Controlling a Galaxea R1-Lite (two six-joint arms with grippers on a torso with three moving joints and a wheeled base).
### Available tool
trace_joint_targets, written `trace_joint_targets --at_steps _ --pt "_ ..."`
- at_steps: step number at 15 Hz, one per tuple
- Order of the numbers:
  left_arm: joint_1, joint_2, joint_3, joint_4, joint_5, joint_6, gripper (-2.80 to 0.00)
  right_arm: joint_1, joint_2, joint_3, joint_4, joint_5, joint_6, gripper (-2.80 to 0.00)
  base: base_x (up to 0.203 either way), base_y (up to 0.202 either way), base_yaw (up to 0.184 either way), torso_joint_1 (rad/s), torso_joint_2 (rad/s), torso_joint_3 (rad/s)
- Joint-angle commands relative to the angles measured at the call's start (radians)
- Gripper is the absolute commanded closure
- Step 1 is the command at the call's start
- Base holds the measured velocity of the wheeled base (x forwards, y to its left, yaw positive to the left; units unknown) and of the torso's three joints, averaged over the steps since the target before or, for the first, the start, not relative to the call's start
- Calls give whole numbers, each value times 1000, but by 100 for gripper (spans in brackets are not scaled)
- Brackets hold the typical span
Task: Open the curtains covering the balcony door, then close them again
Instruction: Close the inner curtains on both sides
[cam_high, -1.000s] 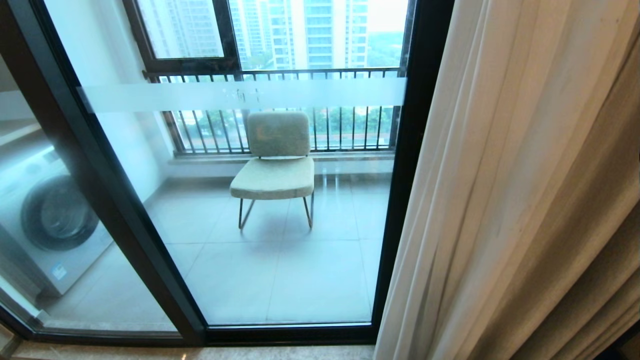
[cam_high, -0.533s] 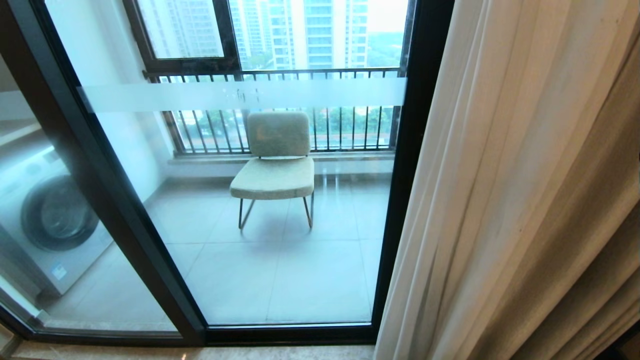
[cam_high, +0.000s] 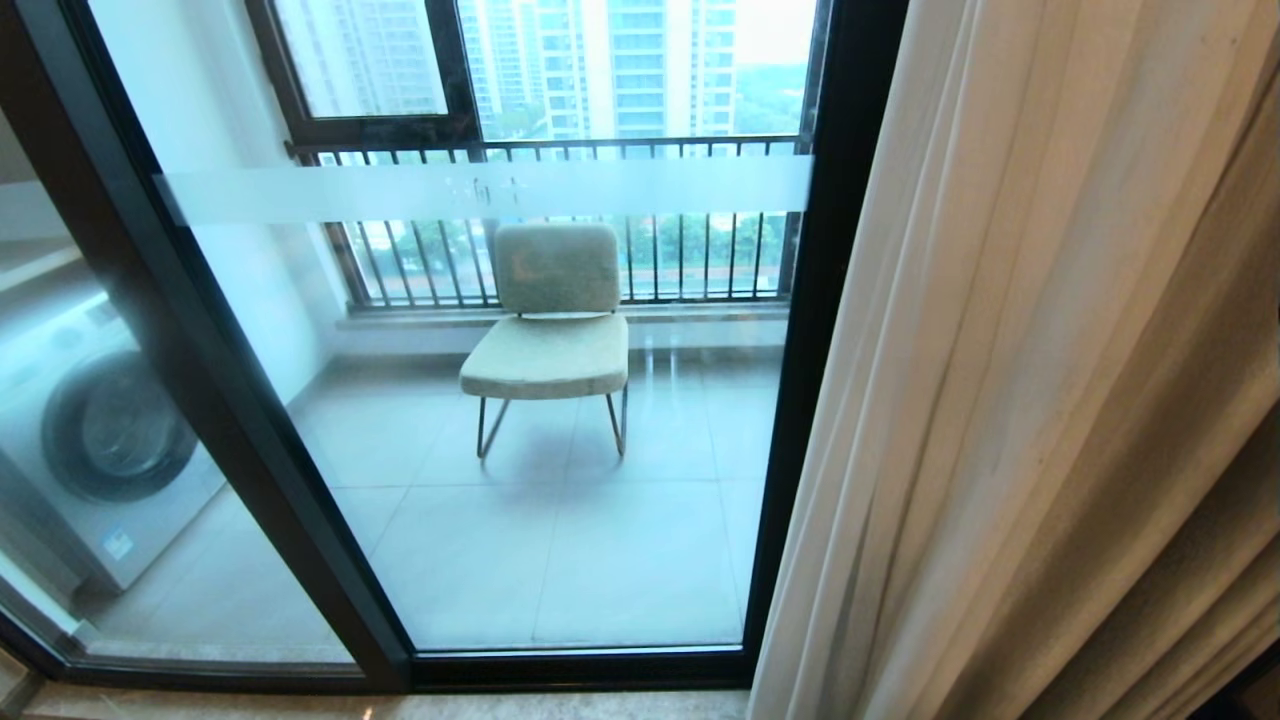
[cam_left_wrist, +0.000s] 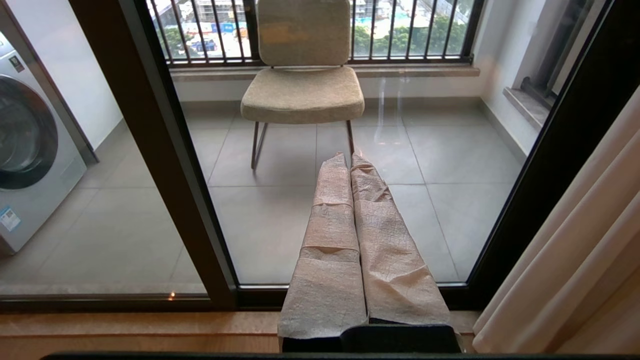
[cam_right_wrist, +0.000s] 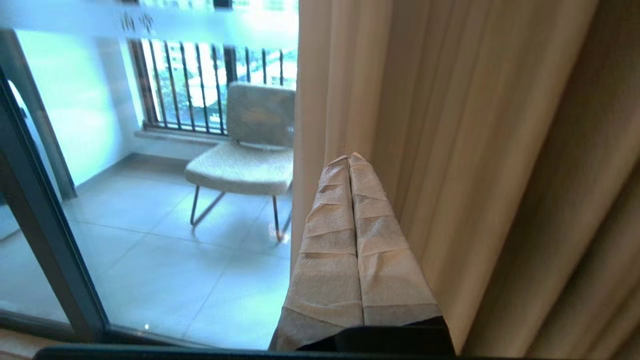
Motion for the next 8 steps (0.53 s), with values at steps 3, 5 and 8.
trace_joint_targets --at_steps 3,5,8 --pt "0 0 0 0 0 -1 0 5 389 -193 -147 32 -1 0 0 0 0 0 0 0" --pt "0 0 0 0 0 -1 0 7 518 -292 -211 51 -1 -280 0 0 0 0 0 0" --pt "0 0 0 0 0 -1 0 18 680 -420 -292 67 -1 -280 0 0 0 0 0 0"
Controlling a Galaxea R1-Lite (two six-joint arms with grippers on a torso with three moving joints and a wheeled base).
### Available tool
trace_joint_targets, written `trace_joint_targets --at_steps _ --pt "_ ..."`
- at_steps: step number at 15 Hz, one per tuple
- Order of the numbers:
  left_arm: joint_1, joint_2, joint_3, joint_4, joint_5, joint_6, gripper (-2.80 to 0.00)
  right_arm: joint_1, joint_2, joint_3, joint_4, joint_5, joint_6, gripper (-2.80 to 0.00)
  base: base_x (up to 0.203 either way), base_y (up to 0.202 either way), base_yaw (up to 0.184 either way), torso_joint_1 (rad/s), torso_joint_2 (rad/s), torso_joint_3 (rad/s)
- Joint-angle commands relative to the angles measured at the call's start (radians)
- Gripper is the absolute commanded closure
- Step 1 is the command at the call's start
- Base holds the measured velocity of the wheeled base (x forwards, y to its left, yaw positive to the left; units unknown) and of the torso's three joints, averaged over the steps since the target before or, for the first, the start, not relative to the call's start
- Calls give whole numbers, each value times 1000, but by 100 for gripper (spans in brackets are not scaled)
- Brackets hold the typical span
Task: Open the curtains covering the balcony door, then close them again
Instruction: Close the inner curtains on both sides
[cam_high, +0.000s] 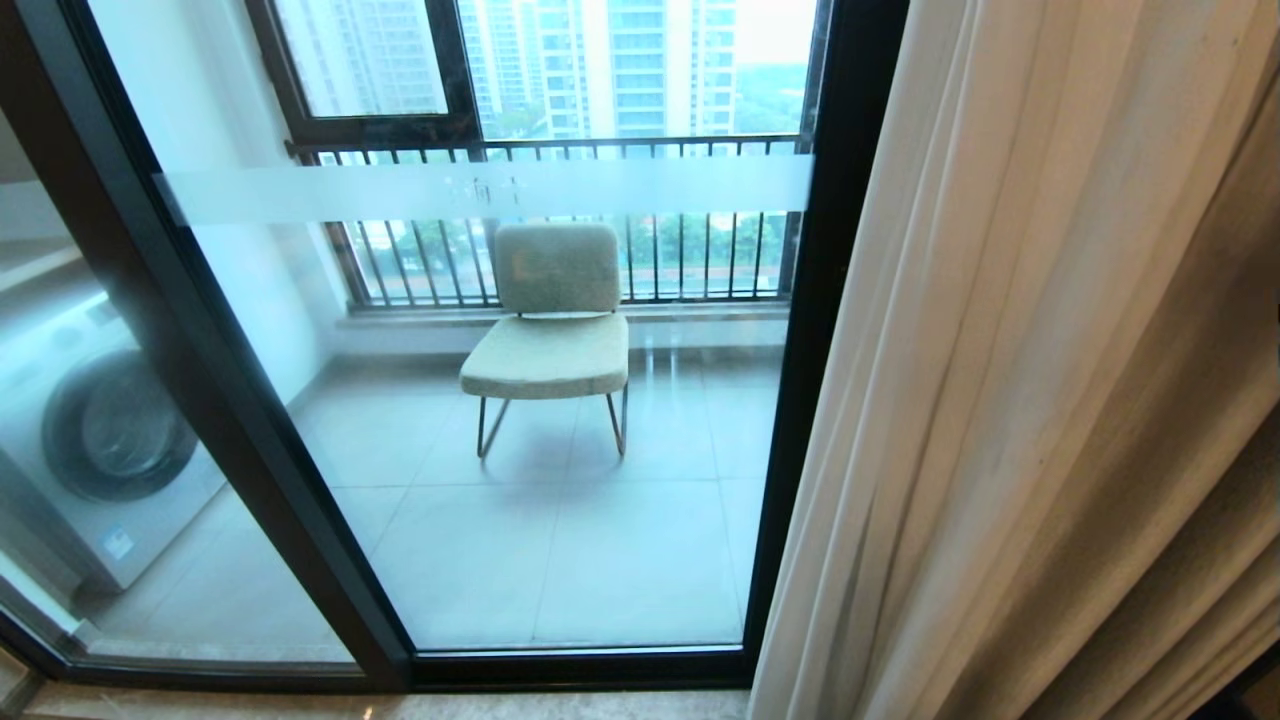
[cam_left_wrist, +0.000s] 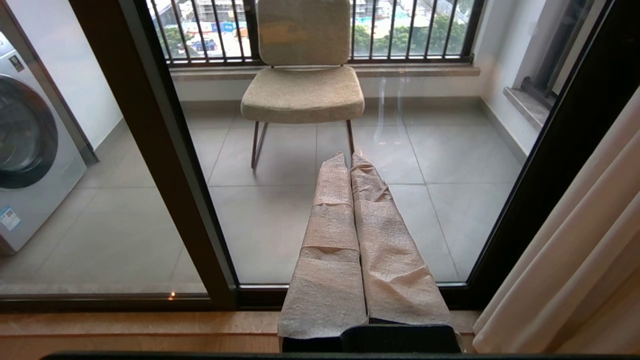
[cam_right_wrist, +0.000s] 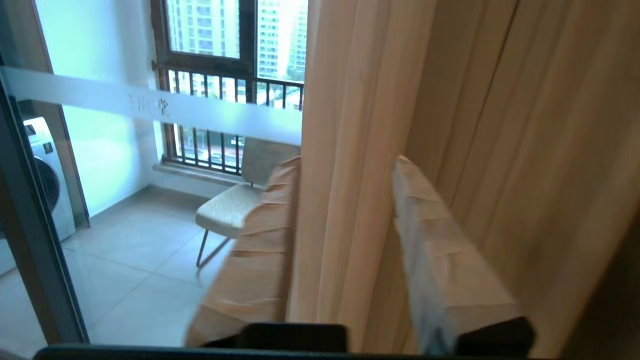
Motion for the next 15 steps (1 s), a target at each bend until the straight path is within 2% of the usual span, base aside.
trace_joint_targets --at_steps 1,9,15 --pt "0 0 0 -1 0 0 0 9 199 -104 -44 5 0 -280 0 0 0 0 0 0" --pt "0 0 0 -1 0 0 0 65 511 -424 -100 6 4 -280 0 0 0 0 0 0" --pt "0 0 0 -1 0 0 0 65 696 -628 -150 -3 1 -280 0 0 0 0 0 0"
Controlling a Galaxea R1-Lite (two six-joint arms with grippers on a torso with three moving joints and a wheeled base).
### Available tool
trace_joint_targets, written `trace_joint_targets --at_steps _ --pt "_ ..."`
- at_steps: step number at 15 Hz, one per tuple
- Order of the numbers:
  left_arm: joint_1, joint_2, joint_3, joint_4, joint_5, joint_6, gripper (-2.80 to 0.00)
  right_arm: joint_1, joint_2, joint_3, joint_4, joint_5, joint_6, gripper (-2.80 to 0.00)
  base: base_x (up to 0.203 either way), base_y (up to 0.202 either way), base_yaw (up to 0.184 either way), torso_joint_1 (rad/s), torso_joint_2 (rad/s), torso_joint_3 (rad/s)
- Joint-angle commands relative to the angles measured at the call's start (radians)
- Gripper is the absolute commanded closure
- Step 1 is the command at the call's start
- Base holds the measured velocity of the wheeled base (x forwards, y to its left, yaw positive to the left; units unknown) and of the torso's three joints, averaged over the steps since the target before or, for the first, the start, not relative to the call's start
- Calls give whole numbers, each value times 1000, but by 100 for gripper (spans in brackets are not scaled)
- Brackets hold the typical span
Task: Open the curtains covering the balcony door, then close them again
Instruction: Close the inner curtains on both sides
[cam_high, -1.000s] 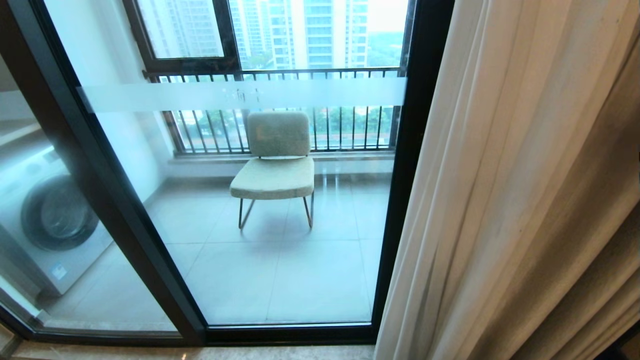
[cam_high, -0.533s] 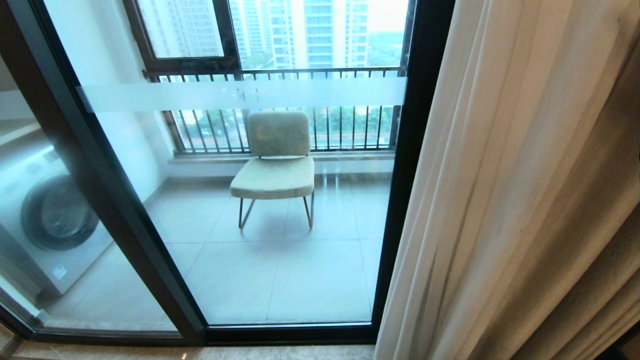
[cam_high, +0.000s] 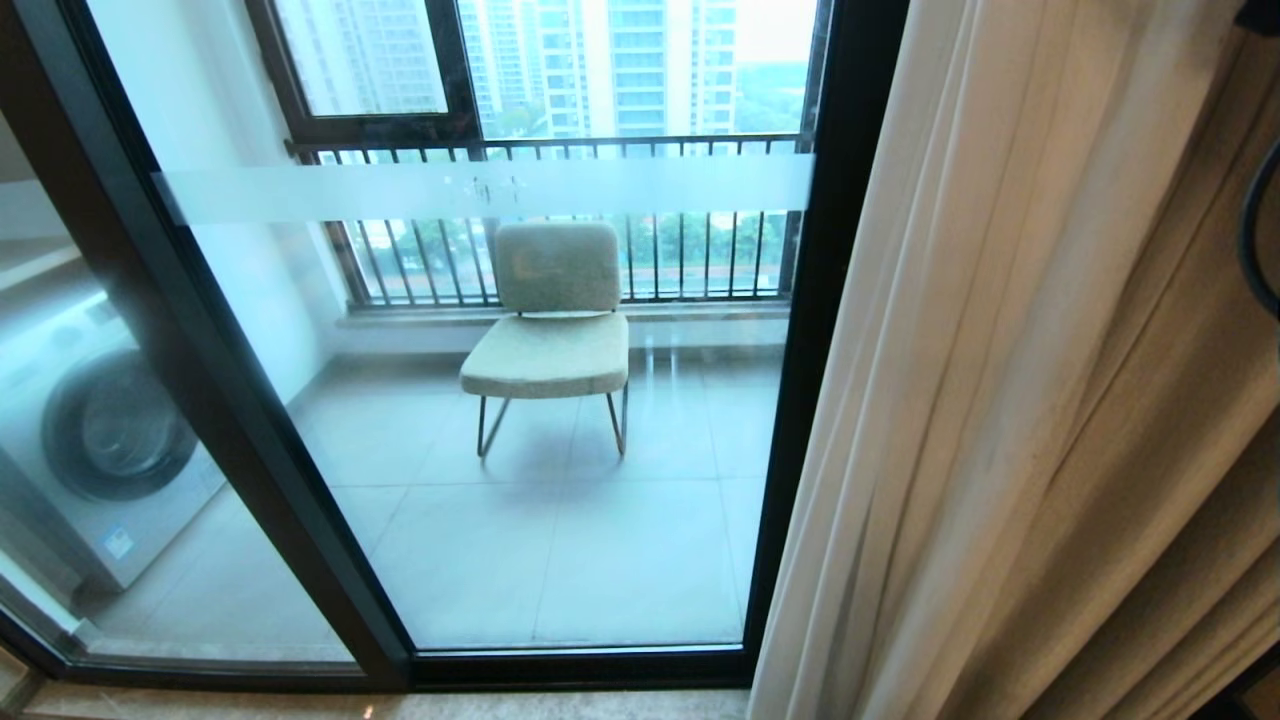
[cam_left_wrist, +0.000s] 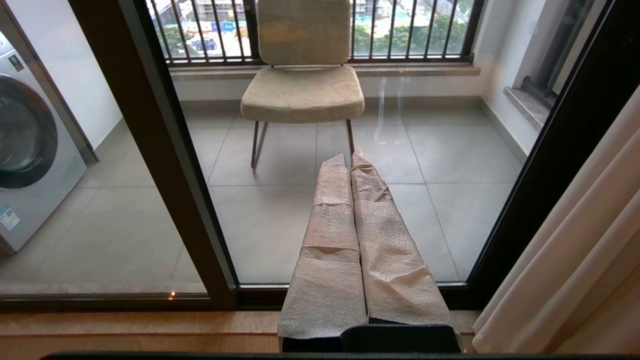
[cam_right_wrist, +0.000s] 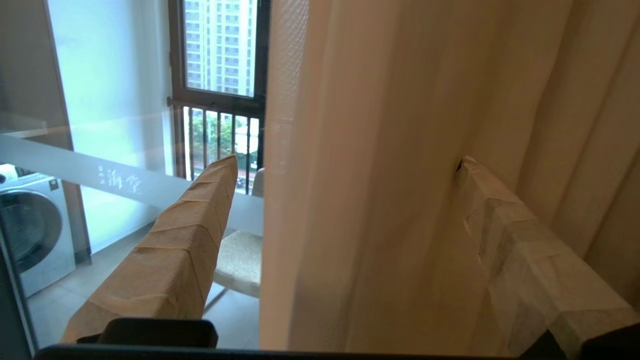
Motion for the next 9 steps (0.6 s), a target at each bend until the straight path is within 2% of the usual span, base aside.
trace_joint_targets --at_steps 1,9 --pt "0 0 0 0 0 0 0 -5 90 -68 -7 -3 -4 -280 0 0 0 0 0 0" --pt "0 0 0 0 0 0 0 -7 235 -236 -7 -38 -3 -280 0 0 0 0 0 0"
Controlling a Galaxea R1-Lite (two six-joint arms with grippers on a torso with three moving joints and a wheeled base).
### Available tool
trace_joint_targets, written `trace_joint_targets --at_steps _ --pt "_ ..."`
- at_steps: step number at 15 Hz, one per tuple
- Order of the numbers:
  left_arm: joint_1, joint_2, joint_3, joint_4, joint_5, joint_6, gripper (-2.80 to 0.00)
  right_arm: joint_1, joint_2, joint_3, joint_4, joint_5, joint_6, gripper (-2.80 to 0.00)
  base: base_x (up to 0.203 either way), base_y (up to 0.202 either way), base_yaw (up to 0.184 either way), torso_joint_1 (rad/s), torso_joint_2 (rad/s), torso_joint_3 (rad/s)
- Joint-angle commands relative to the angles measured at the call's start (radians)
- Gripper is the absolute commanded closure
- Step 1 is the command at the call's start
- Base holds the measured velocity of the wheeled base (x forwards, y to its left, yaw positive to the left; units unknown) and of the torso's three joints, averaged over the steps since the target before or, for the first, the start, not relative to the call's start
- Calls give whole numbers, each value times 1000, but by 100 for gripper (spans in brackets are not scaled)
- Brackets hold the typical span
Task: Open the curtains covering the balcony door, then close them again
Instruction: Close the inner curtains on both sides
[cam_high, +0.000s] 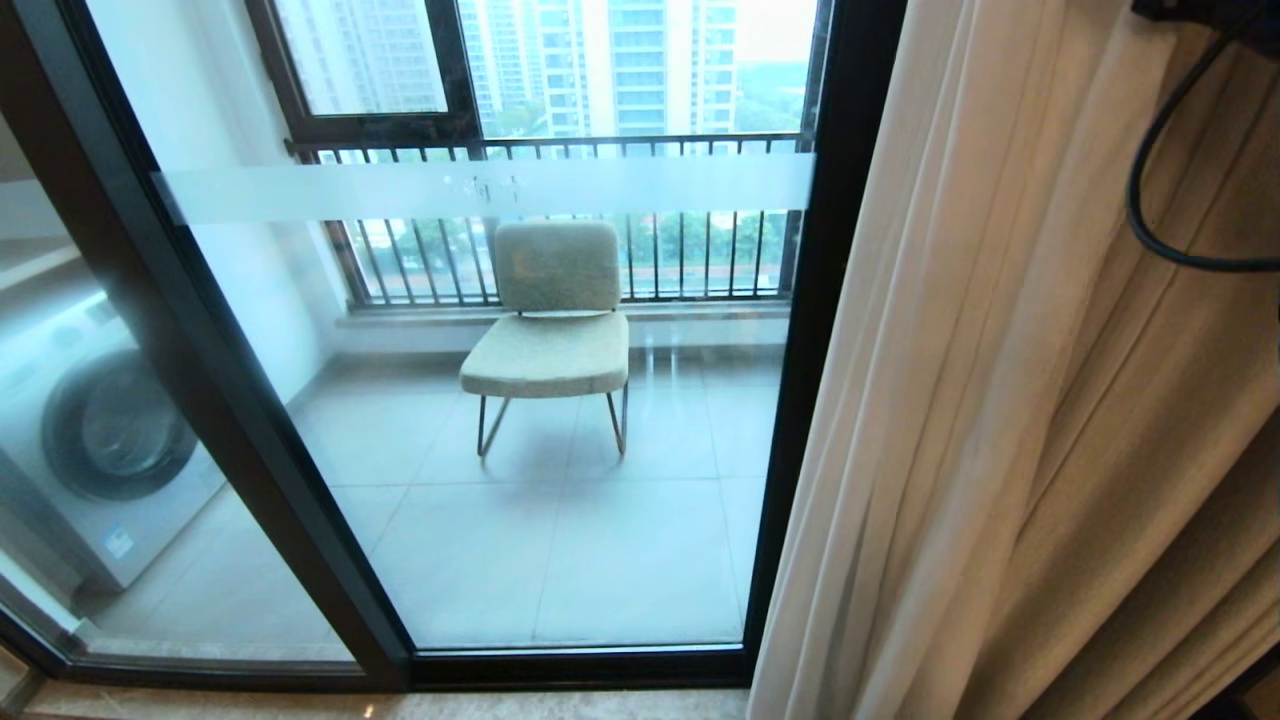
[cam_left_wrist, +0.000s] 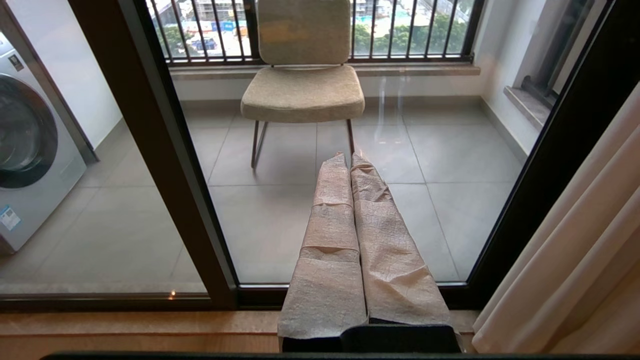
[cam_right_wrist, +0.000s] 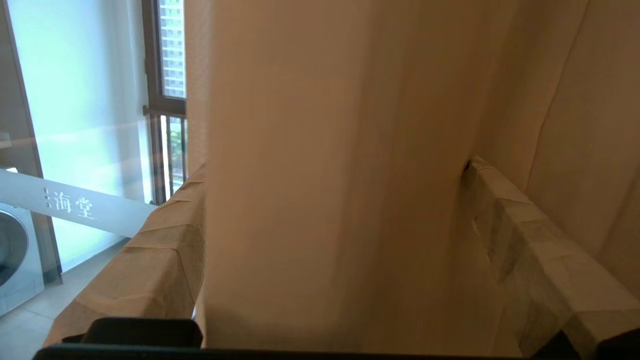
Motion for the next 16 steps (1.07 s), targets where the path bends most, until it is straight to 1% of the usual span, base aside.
trace_joint_targets --at_steps 1,6,7,11,16 --pt "0 0 0 0 1 0 0 0 42 -21 -3 1 0 -280 0 0 0 0 0 0" --pt "0 0 0 0 1 0 0 0 55 -21 -5 -2 -3 -280 0 0 0 0 0 0" --pt "0 0 0 0 1 0 0 1 55 -20 -6 -2 -3 0 0 0 0 0 0 0" --pt "0 0 0 0 1 0 0 1 55 -18 -9 -9 -2 0 0 0 0 0 0 0" --pt "0 0 0 0 1 0 0 1 53 -14 -2 -71 -2 0 0 0 0 0 0 0"
